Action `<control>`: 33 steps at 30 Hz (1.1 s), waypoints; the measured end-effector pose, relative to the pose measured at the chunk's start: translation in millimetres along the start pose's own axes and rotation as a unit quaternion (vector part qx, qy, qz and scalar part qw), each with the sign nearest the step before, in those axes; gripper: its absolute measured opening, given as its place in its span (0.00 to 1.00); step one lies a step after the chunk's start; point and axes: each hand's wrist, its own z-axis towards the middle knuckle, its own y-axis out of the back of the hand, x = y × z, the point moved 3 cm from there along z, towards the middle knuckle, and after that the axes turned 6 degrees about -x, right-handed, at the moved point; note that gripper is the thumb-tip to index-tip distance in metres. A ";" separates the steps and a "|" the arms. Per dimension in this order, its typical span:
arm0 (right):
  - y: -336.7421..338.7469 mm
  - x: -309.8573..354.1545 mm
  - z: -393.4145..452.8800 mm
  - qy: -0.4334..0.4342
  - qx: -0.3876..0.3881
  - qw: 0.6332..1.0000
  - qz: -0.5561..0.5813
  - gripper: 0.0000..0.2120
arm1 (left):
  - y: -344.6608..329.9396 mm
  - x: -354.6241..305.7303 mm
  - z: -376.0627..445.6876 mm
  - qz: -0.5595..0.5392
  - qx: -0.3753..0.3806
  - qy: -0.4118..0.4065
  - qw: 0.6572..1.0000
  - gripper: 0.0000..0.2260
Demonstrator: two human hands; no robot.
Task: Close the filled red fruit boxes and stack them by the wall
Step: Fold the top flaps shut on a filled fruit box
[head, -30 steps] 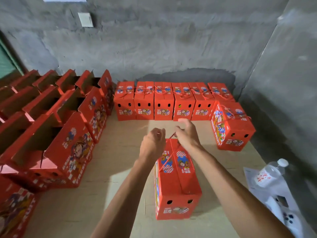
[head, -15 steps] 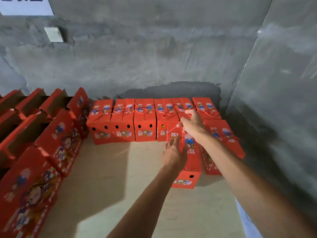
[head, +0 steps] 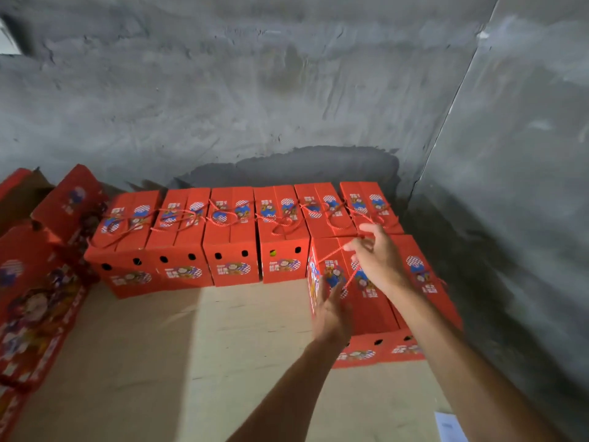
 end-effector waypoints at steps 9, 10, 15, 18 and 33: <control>2.4 41.1 -78.2 0.221 -0.024 0.909 -0.353 0.13 | 77.4 -33.4 -17.3 -0.056 -0.064 -0.052 0.995 0.21; 2.8 49.1 -92.1 0.227 -0.023 0.920 -0.319 0.13 | 94.9 -36.3 -27.5 -0.068 -0.075 -0.063 0.993 0.19; -7.8 89.6 -179.5 0.230 -0.036 0.956 -0.177 0.20 | 184.6 -21.8 -107.8 -0.130 -0.129 -0.088 0.979 0.12; -34.4 111.5 -233.2 0.244 0.011 0.962 -0.120 0.24 | 235.5 9.8 -164.4 -0.143 -0.181 -0.069 0.971 0.11; -229.8 280.2 -460.1 0.330 0.224 0.917 0.016 0.28 | 487.0 156.5 -389.6 -0.068 -0.446 0.036 0.892 0.07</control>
